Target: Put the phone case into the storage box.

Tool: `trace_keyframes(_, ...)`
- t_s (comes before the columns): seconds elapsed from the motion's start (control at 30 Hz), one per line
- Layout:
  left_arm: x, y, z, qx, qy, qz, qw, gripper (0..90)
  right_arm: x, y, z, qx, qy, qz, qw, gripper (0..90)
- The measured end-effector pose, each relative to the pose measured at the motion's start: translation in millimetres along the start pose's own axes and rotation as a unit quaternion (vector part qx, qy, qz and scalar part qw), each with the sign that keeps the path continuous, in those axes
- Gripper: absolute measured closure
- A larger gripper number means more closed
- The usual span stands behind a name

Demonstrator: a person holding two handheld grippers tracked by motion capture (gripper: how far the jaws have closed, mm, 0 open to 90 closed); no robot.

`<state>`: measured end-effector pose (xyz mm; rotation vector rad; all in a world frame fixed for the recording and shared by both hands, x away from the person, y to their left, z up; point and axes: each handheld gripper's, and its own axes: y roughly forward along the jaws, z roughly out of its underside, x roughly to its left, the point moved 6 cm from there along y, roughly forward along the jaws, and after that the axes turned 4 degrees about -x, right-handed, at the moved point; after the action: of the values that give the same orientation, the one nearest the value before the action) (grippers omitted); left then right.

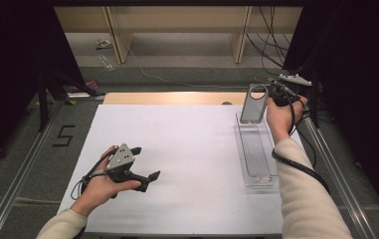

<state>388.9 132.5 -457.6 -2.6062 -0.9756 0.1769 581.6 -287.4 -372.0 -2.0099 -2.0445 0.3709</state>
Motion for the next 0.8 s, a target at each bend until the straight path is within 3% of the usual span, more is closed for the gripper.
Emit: trace_keyframes(0.8, 0.0, 0.2, 0.1, -0.001, -0.001, 0.001, 1.0000, 0.0, 1.3, 6.2, 8.3, 0.013, -0.008, 0.002, 0.9999, 87.0)
